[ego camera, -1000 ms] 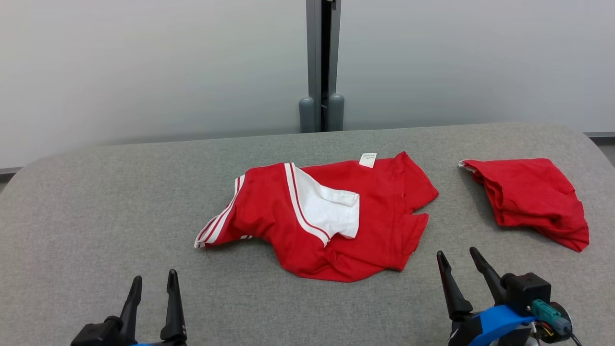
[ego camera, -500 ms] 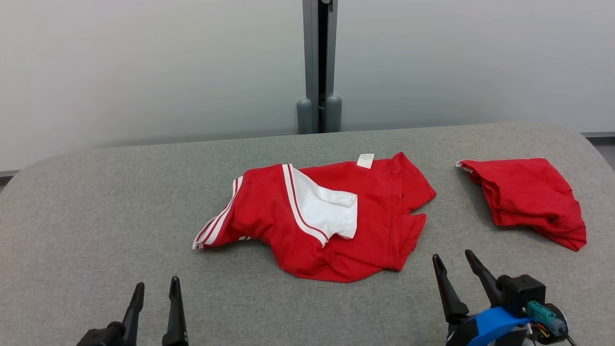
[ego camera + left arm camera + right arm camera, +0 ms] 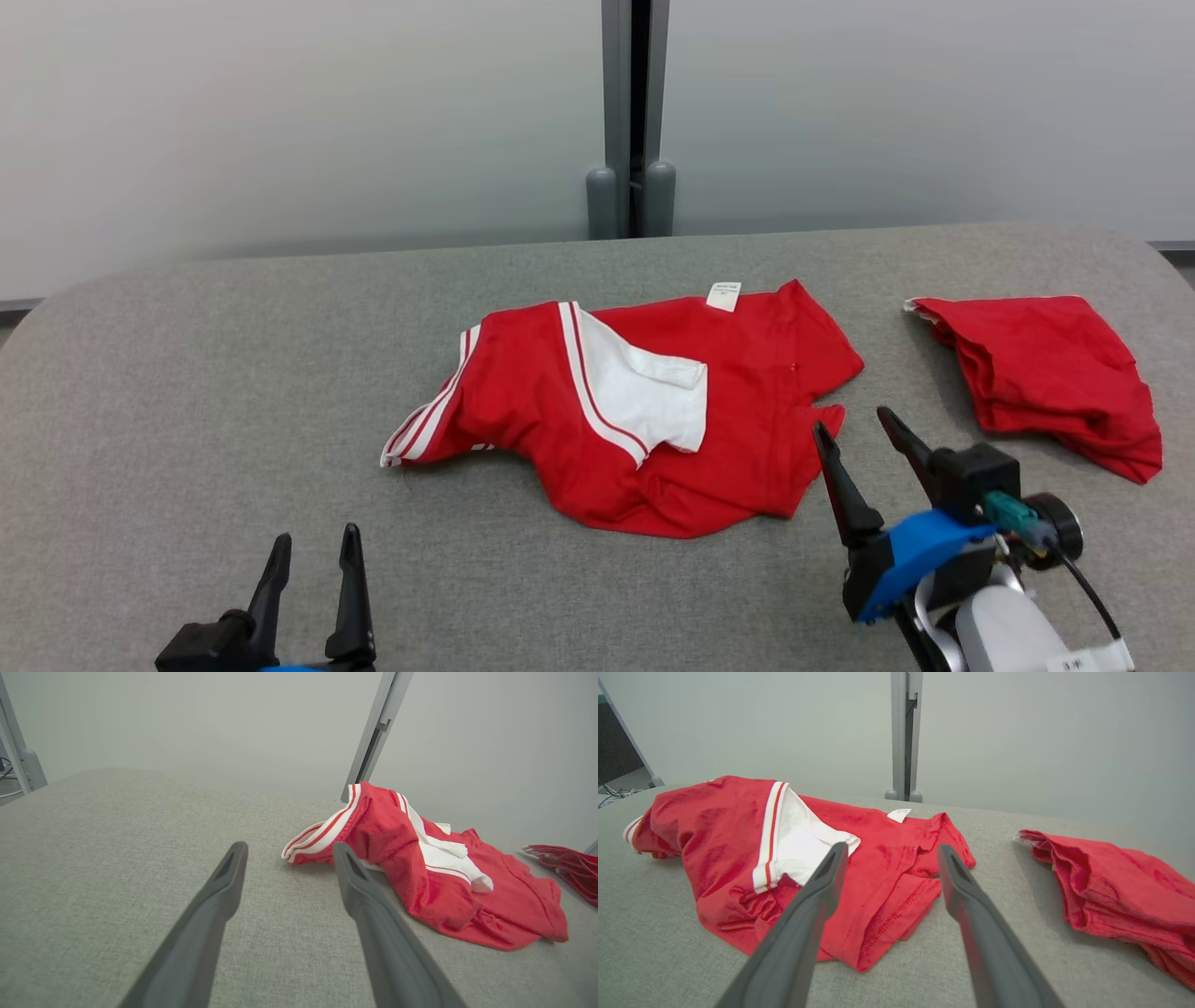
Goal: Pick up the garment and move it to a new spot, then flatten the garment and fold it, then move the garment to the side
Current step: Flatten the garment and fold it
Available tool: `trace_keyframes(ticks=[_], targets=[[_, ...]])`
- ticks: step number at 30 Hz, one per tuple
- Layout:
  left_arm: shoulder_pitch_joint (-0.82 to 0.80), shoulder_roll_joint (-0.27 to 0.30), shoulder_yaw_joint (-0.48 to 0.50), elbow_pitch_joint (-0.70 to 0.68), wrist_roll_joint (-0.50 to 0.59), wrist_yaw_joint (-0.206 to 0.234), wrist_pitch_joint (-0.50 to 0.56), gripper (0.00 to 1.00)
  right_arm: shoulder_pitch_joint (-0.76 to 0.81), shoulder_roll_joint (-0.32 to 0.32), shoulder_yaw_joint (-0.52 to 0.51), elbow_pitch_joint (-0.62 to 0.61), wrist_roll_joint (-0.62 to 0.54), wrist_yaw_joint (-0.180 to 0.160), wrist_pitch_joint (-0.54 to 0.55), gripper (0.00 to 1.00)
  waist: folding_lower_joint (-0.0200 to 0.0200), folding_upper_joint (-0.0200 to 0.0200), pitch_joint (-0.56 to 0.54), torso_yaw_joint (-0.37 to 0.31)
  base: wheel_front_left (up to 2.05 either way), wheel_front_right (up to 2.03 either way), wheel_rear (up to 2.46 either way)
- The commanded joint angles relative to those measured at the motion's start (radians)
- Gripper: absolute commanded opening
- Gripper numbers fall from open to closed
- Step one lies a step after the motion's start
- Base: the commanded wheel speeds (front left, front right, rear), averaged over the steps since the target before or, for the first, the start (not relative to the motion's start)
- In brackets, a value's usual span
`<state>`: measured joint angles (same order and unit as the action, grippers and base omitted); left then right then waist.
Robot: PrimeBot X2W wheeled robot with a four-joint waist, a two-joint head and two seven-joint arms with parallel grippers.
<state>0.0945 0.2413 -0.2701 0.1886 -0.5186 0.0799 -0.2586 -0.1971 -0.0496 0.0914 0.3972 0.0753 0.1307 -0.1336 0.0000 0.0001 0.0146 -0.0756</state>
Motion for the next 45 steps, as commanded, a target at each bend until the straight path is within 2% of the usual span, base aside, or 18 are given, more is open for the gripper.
trace_keyframes(ticks=[1, 4, 7, 10, 12, 15, 19, 25, 26, 27, 29, 33, 38, 41, 42, 43, 44, 45], targets=[[-0.032, -0.001, -0.003, -0.008, 0.01, 0.004, -0.001, 1.0, -0.064, -0.002, 0.007, 0.024, -0.022, 0.0, 0.027, 1.0, 0.0, -0.0001, 0.034, 0.027, 0.0, 0.0, 0.0], [-0.049, -0.004, -0.012, -0.011, 0.017, 0.0, -0.001, 1.0, -0.132, -0.002, 0.008, 0.058, -0.036, 0.0, 0.052, 1.0, 0.0, -0.0001, 0.064, 0.053, 0.0, 0.0, 0.0], [-0.087, -0.01, -0.034, -0.011, 0.035, -0.007, 0.001, 1.0, -0.224, -0.002, -0.005, 0.134, -0.077, 0.0, 0.095, 1.0, 0.0, -0.0001, 0.115, 0.109, 0.0, 0.0, 0.0], [-0.13, -0.018, -0.049, -0.002, 0.043, -0.017, 0.002, 1.0, -0.334, -0.002, -0.038, 0.253, -0.127, 0.0, 0.134, 1.0, 0.0, -0.0001, 0.174, 0.186, 0.0, 0.0, 0.0], [-0.138, -0.021, -0.05, 0.0, 0.044, -0.018, 0.001, 1.0, -0.358, -0.002, -0.051, 0.284, -0.14, 0.0, 0.14, 1.0, 0.0, -0.0001, 0.187, 0.203, 0.0, 0.0, 0.0], [-0.165, -0.027, -0.052, 0.015, 0.051, -0.023, -0.002, 1.0, -0.429, -0.009, -0.079, 0.413, -0.166, 0.0, 0.171, 1.0, 0.0, -0.0001, 0.226, 0.253, 0.0, 0.0, 0.0], [-0.18, -0.038, -0.052, 0.026, 0.055, -0.027, -0.005, 1.0, -0.48, -0.021, -0.111, 0.503, -0.191, 0.0, 0.153, 1.0, 0.0, -0.0001, 0.244, 0.28, 0.0, 0.0, 0.0], [-0.185, -0.046, -0.049, 0.036, 0.063, -0.034, -0.006, 1.0, -0.521, -0.018, -0.159, 0.579, -0.207, 0.0, 0.115, 1.0, 0.0, -0.0001, 0.248, 0.283, 0.0, 0.0, 0.0], [-0.186, -0.047, -0.049, 0.039, 0.064, -0.034, -0.007, 1.0, -0.528, -0.017, -0.165, 0.591, -0.208, 0.0, 0.105, 0.82, 0.0, -0.0001, 0.248, 0.283, 0.0, 0.0, 0.0], [-0.188, -0.048, -0.048, 0.04, 0.066, -0.035, -0.007, 1.0, -0.538, -0.017, -0.171, 0.6, -0.213, 0.0, 0.089, 0.48, 0.0, -0.0001, 0.248, 0.282, 0.0, 0.0, 0.0], [-0.188, -0.05, -0.047, 0.044, 0.069, -0.037, -0.007, 1.0, -0.553, -0.017, -0.18, 0.615, -0.223, 0.0, 0.062, 0.38, 0.0, -0.0001, 0.25, 0.279, 0.0, 0.0, 0.0], [-0.197, -0.051, -0.049, 0.046, 0.077, -0.042, -0.007, 1.0, -0.587, -0.014, -0.203, 0.663, -0.225, 0.0, 0.042, 0.33, 0.0, -0.0001, 0.257, 0.274, 0.0, 0.0, 0.0], [-0.207, -0.048, -0.053, 0.05, 0.082, -0.052, -0.007, 1.0, -0.62, -0.034, -0.246, 0.726, -0.233, 0.0, 0.048, 0.33, 0.0, -0.0001, 0.27, 0.281, 0.0, 0.0, 0.0], [-0.209, -0.044, -0.05, 0.052, 0.08, -0.054, -0.007, 1.0, -0.63, -0.042, -0.269, 0.757, -0.239, 0.0, 0.043, 0.19, 0.0, -0.0001, 0.273, 0.284, 0.0, 0.0, 0.0], [-0.208, -0.043, -0.049, 0.053, 0.081, -0.055, -0.007, 1.0, -0.634, -0.046, -0.28, 0.762, -0.242, 0.0, 0.035, 0.18, 0.0, -0.0001, 0.274, 0.284, 0.0, 0.0, 0.0], [-0.208, -0.042, -0.048, 0.054, 0.081, -0.054, -0.008, 1.0, -0.638, -0.051, -0.29, 0.764, -0.246, 0.0, 0.027, 0.19, 0.0, -0.0001, 0.275, 0.284, 0.0, 0.0, 0.0], [-0.209, -0.042, -0.047, 0.054, 0.081, -0.054, -0.008, 1.0, -0.643, -0.052, -0.299, 0.766, -0.249, 0.0, 0.021, 0.27, 0.0, -0.0001, 0.275, 0.285, 0.0, 0.0, 0.0], [-0.21, -0.042, -0.046, 0.054, 0.081, -0.054, -0.008, 1.0, -0.647, -0.052, -0.307, 0.77, -0.255, 0.0, 0.017, 0.31, 0.0, -0.0001, 0.276, 0.285, 0.0, 0.0, 0.0]])
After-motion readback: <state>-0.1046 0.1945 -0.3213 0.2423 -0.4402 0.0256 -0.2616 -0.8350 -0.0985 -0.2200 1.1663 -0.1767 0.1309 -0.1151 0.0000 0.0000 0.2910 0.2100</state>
